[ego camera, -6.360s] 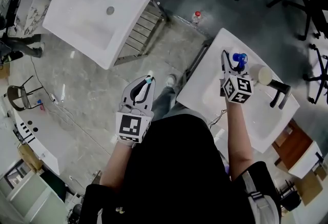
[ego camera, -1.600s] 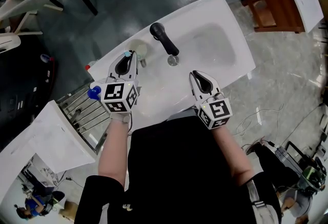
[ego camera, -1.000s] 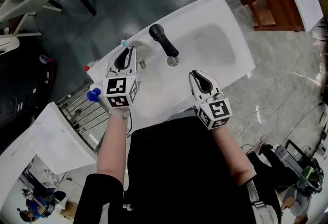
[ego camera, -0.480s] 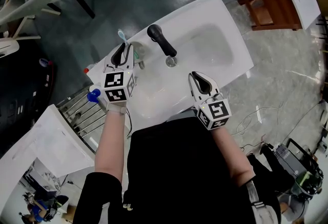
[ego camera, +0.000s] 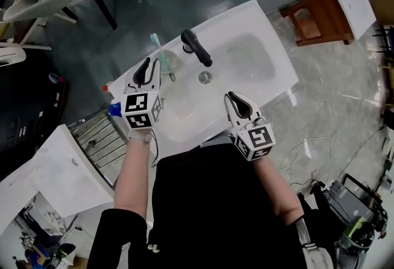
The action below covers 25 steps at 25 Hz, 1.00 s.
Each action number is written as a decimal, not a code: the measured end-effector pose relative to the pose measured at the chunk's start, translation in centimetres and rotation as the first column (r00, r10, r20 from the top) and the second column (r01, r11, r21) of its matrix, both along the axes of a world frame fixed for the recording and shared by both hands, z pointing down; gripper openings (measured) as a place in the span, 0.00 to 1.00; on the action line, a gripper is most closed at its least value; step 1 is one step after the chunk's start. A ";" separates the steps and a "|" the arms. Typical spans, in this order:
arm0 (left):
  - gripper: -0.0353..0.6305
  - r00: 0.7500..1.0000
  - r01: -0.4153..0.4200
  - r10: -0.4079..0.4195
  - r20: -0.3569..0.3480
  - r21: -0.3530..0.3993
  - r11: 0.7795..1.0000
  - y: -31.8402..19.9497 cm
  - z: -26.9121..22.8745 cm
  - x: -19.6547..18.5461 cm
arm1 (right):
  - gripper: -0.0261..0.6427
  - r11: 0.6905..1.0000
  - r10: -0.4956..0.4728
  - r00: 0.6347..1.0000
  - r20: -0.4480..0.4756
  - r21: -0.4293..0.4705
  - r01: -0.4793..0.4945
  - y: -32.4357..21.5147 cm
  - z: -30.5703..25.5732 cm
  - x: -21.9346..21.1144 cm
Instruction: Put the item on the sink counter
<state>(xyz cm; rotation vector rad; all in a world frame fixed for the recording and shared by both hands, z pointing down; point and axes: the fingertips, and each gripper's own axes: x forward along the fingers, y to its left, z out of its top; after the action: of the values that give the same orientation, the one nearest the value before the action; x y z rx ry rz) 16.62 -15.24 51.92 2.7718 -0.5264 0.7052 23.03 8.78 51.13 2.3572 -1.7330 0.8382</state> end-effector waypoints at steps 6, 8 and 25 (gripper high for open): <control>0.18 0.997 0.019 -0.017 -0.074 0.026 0.999 1.4 -4.2 -3.8 | 0.12 0.998 -0.050 0.998 -0.044 0.031 0.051 -0.4 -2.7 -2.6; 0.15 0.995 0.020 -0.016 -0.096 0.041 0.999 2.0 -5.4 -5.4 | 0.12 0.996 -0.069 0.996 -0.060 0.044 0.072 -0.7 -3.7 -3.6; 0.10 0.967 0.201 -0.183 -0.176 0.088 0.976 6.3 -11.7 -23.6 | 0.12 0.923 -0.338 0.934 -0.116 0.156 0.353 -5.9 -10.3 -15.5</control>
<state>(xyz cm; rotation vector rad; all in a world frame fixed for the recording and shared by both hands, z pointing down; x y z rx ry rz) -6.99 -8.96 40.26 2.7912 -0.8041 0.4083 7.50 2.85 40.79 2.0471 -2.1736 0.5397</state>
